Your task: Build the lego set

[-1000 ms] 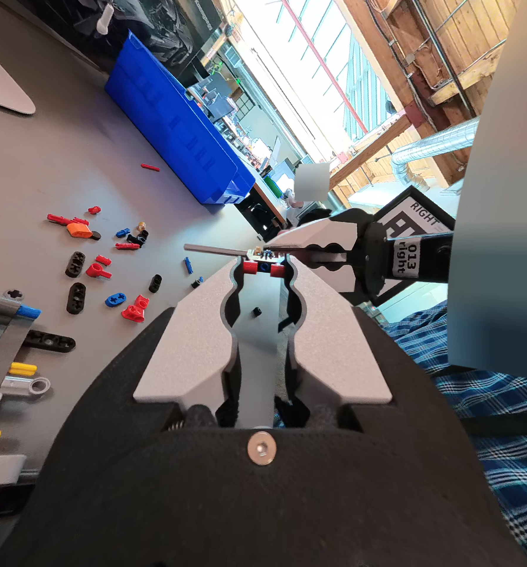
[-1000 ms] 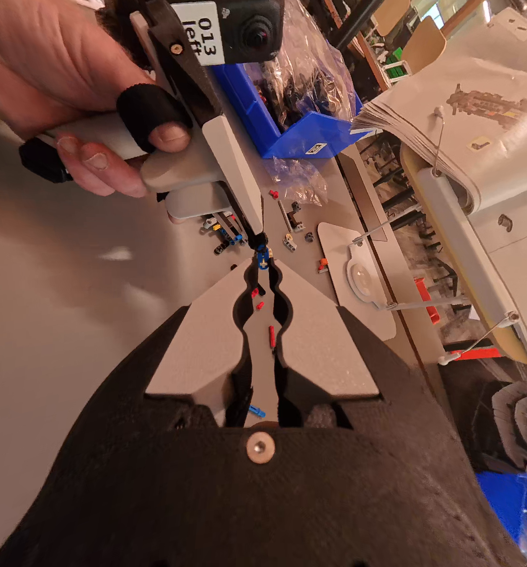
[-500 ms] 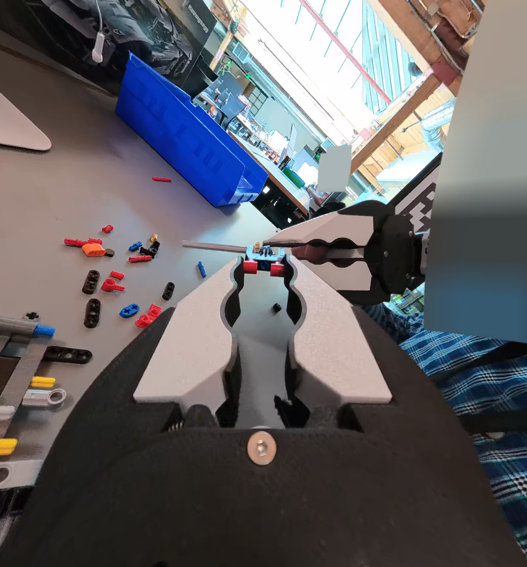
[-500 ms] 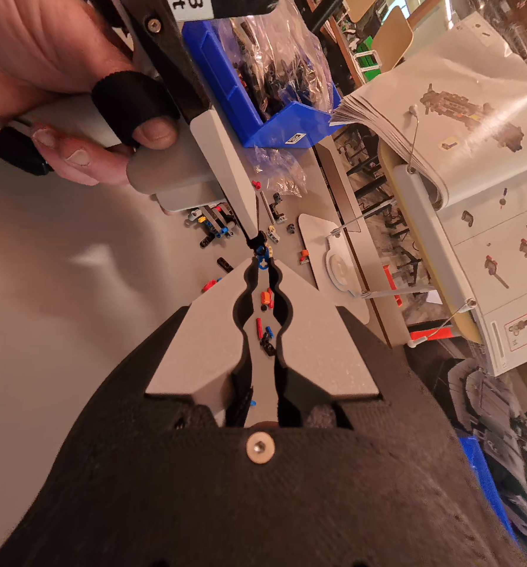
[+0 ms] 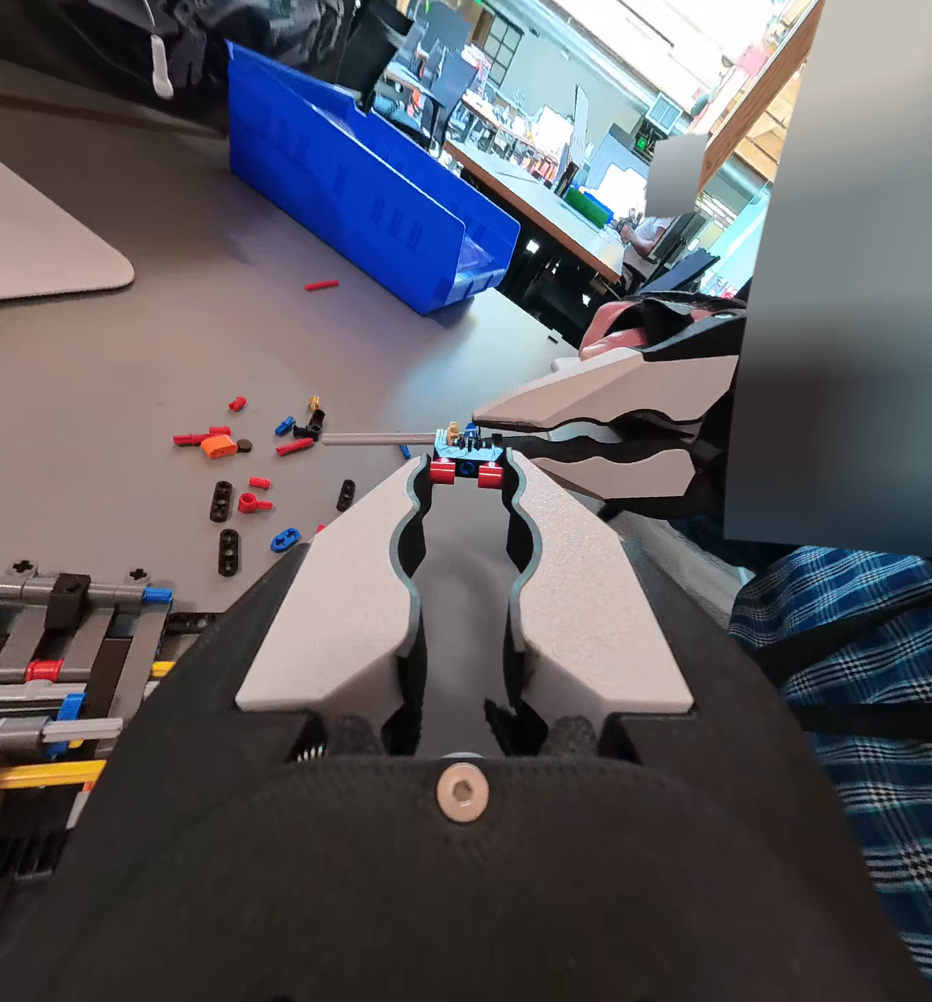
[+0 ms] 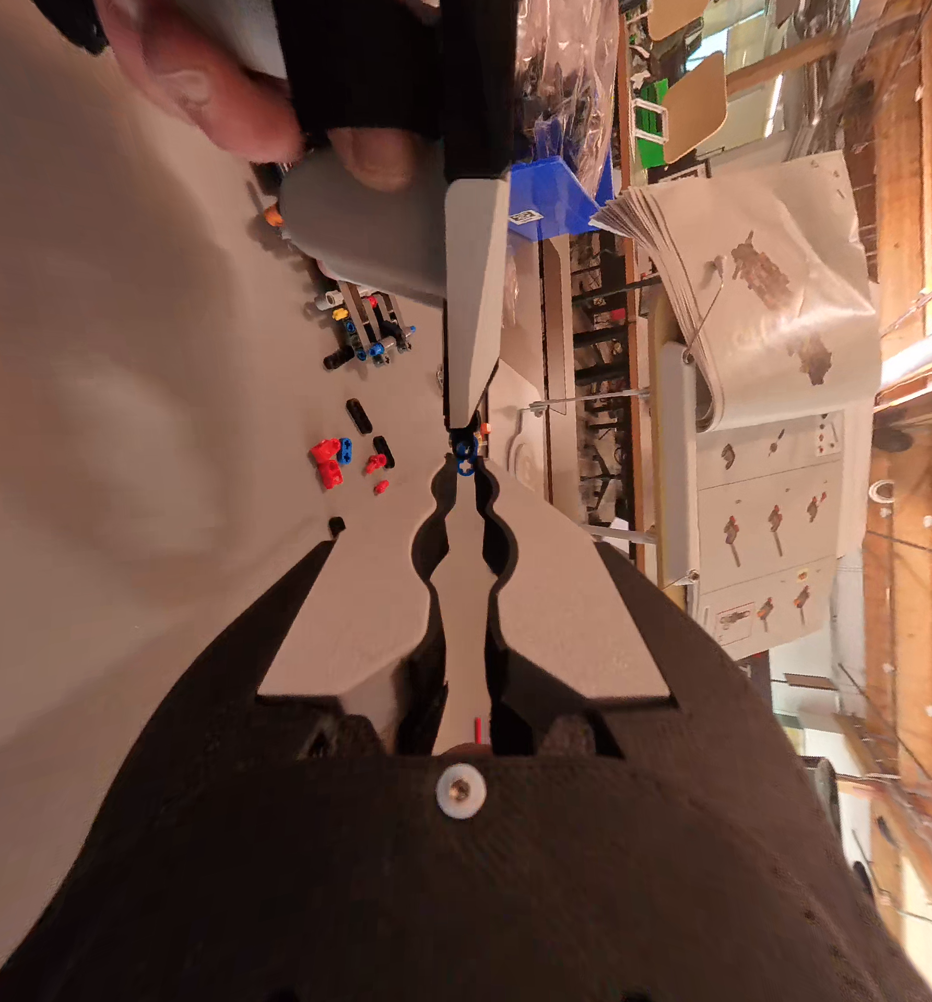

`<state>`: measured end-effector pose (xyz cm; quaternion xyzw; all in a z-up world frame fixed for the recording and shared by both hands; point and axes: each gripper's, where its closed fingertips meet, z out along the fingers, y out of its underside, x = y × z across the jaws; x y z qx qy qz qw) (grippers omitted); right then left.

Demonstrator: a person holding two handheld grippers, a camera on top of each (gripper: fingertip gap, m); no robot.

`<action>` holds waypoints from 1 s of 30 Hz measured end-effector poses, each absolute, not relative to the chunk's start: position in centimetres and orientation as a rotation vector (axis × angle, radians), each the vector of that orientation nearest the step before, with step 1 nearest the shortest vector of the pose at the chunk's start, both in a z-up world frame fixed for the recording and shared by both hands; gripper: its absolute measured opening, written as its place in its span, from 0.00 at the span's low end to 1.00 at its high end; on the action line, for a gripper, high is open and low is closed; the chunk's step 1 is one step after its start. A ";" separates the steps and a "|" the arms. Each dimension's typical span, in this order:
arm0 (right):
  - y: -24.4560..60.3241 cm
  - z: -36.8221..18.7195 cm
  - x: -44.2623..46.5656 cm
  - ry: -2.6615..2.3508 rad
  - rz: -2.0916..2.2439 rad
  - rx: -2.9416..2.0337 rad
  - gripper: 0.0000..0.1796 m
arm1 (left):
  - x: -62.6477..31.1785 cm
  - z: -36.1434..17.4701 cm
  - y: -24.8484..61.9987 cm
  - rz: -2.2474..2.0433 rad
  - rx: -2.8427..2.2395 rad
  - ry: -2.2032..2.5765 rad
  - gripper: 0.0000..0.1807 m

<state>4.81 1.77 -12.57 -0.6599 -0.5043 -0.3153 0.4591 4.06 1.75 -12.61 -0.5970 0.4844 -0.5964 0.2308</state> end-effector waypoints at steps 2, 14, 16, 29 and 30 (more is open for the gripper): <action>1.8 -12.4 4.9 -1.264 -0.818 -1.609 0.02 | 4.1 -12.7 1.7 -1.639 -1.651 1.343 0.13; 1.7 -12.6 5.0 -1.477 -0.939 -1.511 0.02 | 4.2 -13.0 1.5 -1.546 -1.628 1.452 0.13; 1.7 -12.9 5.0 -1.504 -0.935 -1.501 0.02 | 4.1 -13.3 1.5 -1.515 -1.624 1.480 0.13; 1.9 -13.0 4.7 -1.375 -0.878 -1.539 0.02 | 4.0 -13.1 1.8 -1.569 -1.596 1.375 0.13; 1.9 -12.9 4.7 -1.352 -0.871 -1.548 0.02 | 4.0 -13.0 1.8 -1.574 -1.594 1.365 0.13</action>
